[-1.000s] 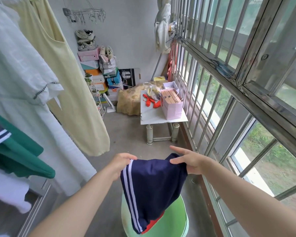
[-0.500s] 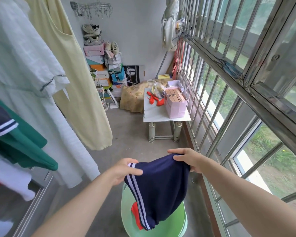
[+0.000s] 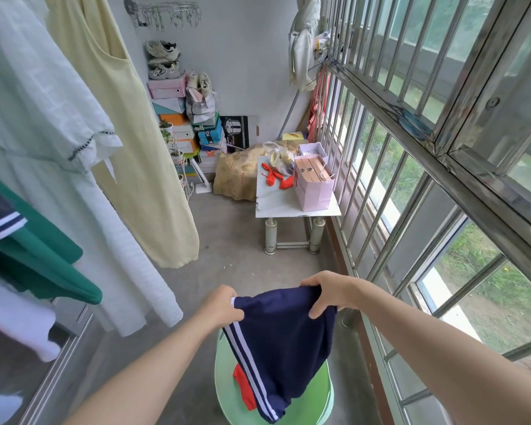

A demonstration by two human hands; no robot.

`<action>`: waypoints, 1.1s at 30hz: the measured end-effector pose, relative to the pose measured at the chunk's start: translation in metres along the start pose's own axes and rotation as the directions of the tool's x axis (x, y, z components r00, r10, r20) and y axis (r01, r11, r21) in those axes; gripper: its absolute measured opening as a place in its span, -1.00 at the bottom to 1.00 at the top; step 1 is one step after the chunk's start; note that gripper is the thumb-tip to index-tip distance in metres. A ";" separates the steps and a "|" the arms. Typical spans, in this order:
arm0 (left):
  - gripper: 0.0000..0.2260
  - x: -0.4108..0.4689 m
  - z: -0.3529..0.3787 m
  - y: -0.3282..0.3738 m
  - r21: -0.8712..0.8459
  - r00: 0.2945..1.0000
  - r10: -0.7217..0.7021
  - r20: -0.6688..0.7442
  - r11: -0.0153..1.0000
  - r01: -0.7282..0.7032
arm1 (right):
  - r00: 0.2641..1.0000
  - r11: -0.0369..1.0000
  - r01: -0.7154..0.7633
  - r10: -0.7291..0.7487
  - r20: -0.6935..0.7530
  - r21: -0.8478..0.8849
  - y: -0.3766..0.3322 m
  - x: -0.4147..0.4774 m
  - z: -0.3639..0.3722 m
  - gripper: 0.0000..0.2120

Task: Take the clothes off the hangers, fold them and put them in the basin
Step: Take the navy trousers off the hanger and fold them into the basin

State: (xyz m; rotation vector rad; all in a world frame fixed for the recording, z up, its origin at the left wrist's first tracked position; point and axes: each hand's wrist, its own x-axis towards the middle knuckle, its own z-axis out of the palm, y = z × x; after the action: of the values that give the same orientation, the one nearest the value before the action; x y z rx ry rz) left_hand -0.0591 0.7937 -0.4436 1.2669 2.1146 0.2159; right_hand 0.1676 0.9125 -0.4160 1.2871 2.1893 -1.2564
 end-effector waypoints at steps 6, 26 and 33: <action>-0.75 0.002 -0.016 0.001 0.057 0.992 0.123 0.016 0.991 -0.124 | 0.956 0.952 -0.056 -0.035 -0.290 -0.300 -0.002 0.002 0.005 -0.63; -0.84 -0.012 -0.070 0.051 -0.889 0.975 0.063 -0.212 0.401 -0.220 | 0.895 0.324 0.439 -0.075 -0.440 0.838 0.023 -0.025 -0.020 -0.56; -0.86 -0.021 -0.100 0.070 -0.877 0.965 0.082 -0.250 0.403 -0.261 | 0.961 0.514 0.254 -0.231 -0.153 0.820 0.030 -0.016 0.015 -0.26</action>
State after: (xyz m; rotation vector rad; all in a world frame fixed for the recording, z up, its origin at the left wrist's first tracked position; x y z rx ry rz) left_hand -0.0623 0.8307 -0.3252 0.7483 1.4942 1.4206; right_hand 0.1990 0.8980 -0.4305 1.2600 1.8137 -2.6388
